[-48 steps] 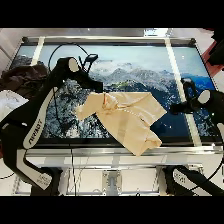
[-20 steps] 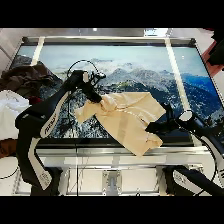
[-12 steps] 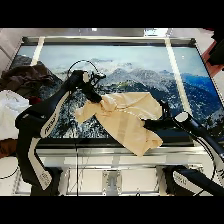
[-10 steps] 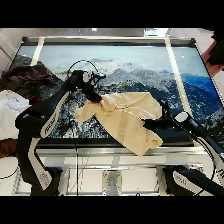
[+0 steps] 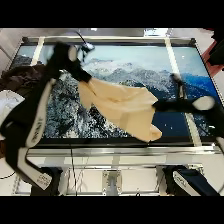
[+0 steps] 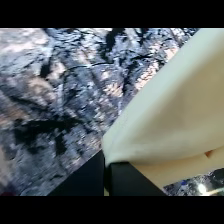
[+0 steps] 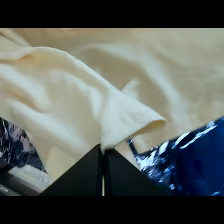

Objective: Fold the shirts.

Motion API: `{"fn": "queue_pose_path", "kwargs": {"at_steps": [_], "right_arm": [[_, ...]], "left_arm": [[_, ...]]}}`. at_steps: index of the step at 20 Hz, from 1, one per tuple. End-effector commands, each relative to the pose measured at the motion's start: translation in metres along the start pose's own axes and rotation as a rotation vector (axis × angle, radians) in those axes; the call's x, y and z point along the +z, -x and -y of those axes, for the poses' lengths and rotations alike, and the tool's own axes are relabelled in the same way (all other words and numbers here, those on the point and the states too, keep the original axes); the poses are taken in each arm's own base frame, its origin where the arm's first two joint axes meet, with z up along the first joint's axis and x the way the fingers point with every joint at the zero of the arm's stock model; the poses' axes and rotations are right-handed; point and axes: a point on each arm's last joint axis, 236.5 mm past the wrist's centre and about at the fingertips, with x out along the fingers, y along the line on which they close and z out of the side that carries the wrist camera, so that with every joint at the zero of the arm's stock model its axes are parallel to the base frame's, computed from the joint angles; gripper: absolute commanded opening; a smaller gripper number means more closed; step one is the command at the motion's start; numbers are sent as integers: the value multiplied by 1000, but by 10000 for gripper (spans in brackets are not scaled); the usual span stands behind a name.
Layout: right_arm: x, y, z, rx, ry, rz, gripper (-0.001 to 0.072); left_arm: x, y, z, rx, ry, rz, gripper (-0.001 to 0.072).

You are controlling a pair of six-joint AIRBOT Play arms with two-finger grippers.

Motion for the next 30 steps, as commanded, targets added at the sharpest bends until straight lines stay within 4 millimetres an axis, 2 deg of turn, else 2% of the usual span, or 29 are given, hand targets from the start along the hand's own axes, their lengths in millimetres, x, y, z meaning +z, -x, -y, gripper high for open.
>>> {"fn": "queue_pose_path", "kwargs": {"at_steps": [1, 3, 5, 6, 7, 8, 9, 10, 11, 12, 13, 16, 18, 20, 21, 23, 24, 25, 26, 27, 28, 30], "right_arm": [[64, 148, -15, -193, 150, 325, 30], [79, 247, -35, -354, 222, 556, 28], [80, 334, -61, -521, 299, 744, 28], [81, 369, -74, -586, 329, 827, 28], [85, 393, -87, -614, 351, 893, 28], [93, 409, -97, -613, 368, 956, 28], [102, 414, -103, -588, 370, 995, 28], [112, 408, -103, -546, 360, 1001, 28], [122, 389, -98, -486, 336, 963, 29], [133, 362, -87, -421, 304, 905, 29], [143, 334, -74, -361, 264, 844, 29], [157, 220, -8, -226, 121, 598, 29], [146, 139, 47, -189, 4, 433, 29], [125, 64, 97, -173, -114, 300, 29], [112, 34, 115, -166, -163, 246, 29], [96, -20, 146, -173, -264, 195, 31], [95, -38, 157, -186, -289, 197, 33], [96, -54, 166, -203, -299, 210, 89], [100, -64, 174, -219, -306, 234, 278], [107, -67, 182, -246, -304, 271, 395], [115, -64, 188, -269, -301, 310, 394], [131, -45, 196, -297, -288, 364, 394]], "left_arm": [[-32, 129, -38, 116, 98, 105, 12], [-59, 204, -37, 104, 150, 223, 12], [-84, 274, -32, 77, 220, 389, 12], [-89, 309, -27, 50, 238, 511, 11], [-87, 344, -21, 22, 244, 650, 11], [-83, 377, -16, -3, 235, 784, 10], [-79, 399, -16, -4, 234, 877, 10], [-76, 403, -20, 10, 238, 900, 10], [-71, 388, -28, 43, 247, 864, 10], [-67, 359, -34, 73, 251, 789, 10], [-60, 322, -36, 86, 246, 694, 10], [-40, 176, -27, 85, 195, 387, 10], [-24, 82, -25, 107, 176, 261, 10], [-10, -4, -11, 80, 181, 169, 11], [-6, -44, 0, 49, 189, 139, 11], [-4, -104, 17, 15, 203, 98, 22], [-1, -123, 21, 8, 212, 101, 126], [7, -133, 22, 7, 212, 131, 435], [18, -134, 19, 17, 205, 180, 667], [32, -125, 8, 53, 185, 234, 680], [46, -110, -7, 103, 161, 277, 680], [76, -51, -52, 242, 139, 365, 680]]}}
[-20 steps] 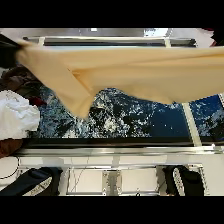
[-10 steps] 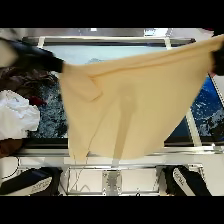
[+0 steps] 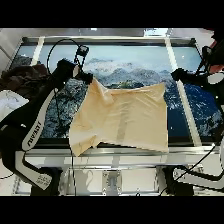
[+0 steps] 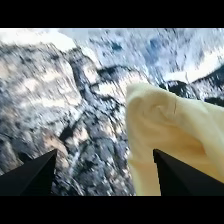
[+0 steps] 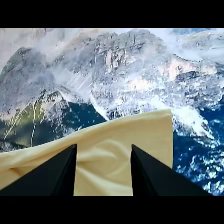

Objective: Fold the shirts.

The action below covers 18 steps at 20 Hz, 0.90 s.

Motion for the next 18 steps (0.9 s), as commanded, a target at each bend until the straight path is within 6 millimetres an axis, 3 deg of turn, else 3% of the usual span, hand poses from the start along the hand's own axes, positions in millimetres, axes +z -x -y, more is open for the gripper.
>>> {"fn": "queue_pose_path", "kwargs": {"at_steps": [1, 2, 3, 4, 6, 7, 8, 11, 13, 15, 18], "right_arm": [[28, 2, 20, -59, 13, 89, 392], [32, 16, 28, -86, 56, 74, 391], [31, 33, 40, -124, 94, 46, 390], [28, 53, 57, -174, 101, 9, 390], [11, 95, 93, -273, 80, -79, 390], [0, 117, 110, -312, 63, -126, 390], [-9, 136, 122, -341, 40, -156, 390], [-38, 185, 150, -388, -28, -213, 391], [-61, 205, 154, -376, -73, -225, 391], [-80, 213, 145, -319, -123, -226, 391], [-92, 214, 129, -268, -160, -213, 391]], "left_arm": [[67, 54, -63, 180, -32, 167, 680], [79, 86, -93, 235, -19, 201, 669], [81, 114, -121, 272, 14, 224, 603], [69, 139, -149, 298, 56, 206, 580], [14, 169, -191, 288, 150, 59, 581], [-20, 175, -198, 228, 207, -17, 581], [-48, 176, -191, 120, 253, -63, 580], [-122, 159, -142, -210, 425, -102, 580], [-194, 128, -113, -308, 570, -226, 580], [-254, 99, -75, -374, 659, -364, 580], [-292, 75, -12, -562, 690, -424, 581]]}}
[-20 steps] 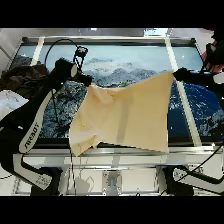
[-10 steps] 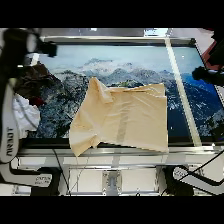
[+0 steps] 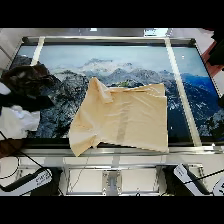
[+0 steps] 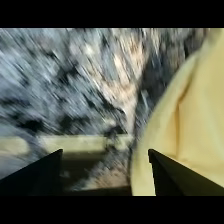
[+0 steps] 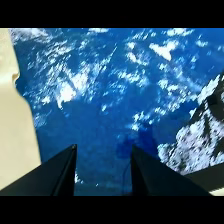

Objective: Fold the shirts.

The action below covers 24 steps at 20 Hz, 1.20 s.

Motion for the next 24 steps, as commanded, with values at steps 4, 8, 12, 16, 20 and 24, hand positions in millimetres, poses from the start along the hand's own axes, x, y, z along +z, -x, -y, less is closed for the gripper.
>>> {"fn": "queue_pose_path", "kwargs": {"at_steps": [4, 8, 12, 16, 20, 24], "right_arm": [[-17, 11, -34, 157, -44, 4, 391], [-4, 16, -55, 250, -76, 55, 391], [-8, 18, -62, 283, -75, 34, 390], [-24, 17, -63, 283, -57, -31, 390], [-119, -3, -41, 214, -61, -358, 390], [-231, -50, -37, 178, -241, -591, 390]], "left_arm": [[-48, -73, 36, -313, 92, -70, 581], [-60, -95, 45, -313, 25, -132, 580], [-65, -112, 52, -286, -17, -152, 578], [-81, -112, 71, -326, -74, -216, 13], [-89, -108, 77, -353, -79, -250, 13], [-89, -108, 78, -356, -79, -252, 13]]}}
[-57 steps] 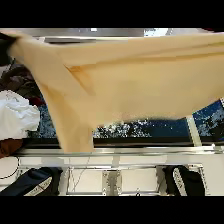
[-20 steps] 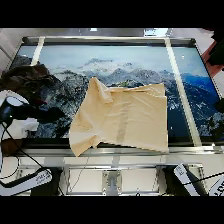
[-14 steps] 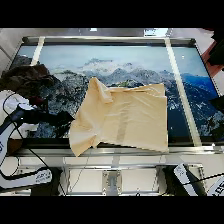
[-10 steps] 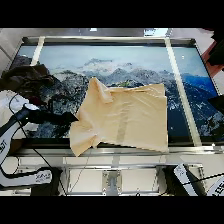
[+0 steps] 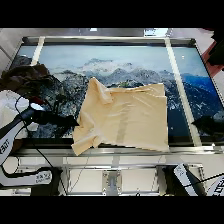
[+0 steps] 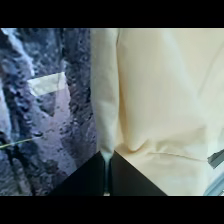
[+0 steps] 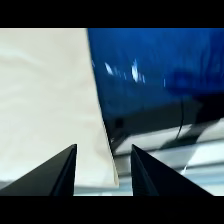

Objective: Fold the shirts.

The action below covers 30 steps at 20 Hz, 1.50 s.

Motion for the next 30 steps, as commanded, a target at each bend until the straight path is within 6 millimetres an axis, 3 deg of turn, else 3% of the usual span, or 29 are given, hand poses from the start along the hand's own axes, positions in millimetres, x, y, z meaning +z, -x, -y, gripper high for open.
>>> {"fn": "queue_pose_path", "kwargs": {"at_steps": [1, 4, 7, 12, 22, 23, 25, 27, 29, 30], "right_arm": [[-59, -59, 19, -5, -136, -138, 390], [-67, -73, 5, 74, -203, -154, 390], [-84, -79, 0, 111, -298, -265, 391], [-101, -93, 2, 72, -283, -386, 391], [-101, -116, -6, -16, -152, -420, 384], [-101, -116, -7, -11, -155, -419, 368], [-101, -116, -8, -6, -156, -421, 256], [-104, -116, -10, 3, -156, -434, 227], [-104, -117, -21, 58, -140, -441, 35], [-102, -118, -31, 110, -119, -436, 33]], "left_arm": [[-2, -1, 2, -8, -2, -9, 13], [-2, -1, 2, -7, -2, -7, 13], [0, -1, 1, -2, -2, -1, 13], [0, -1, 1, -1, -2, 1, 13], [1, -1, 1, -4, 0, 3, 13], [1, -1, 1, -4, 0, 3, 13], [1, -1, 1, -4, 0, 3, 13], [1, -1, 1, -3, 0, 3, 13], [1, -1, 1, -3, -1, 3, 13], [1, -1, 1, -3, -1, 3, 13]]}}
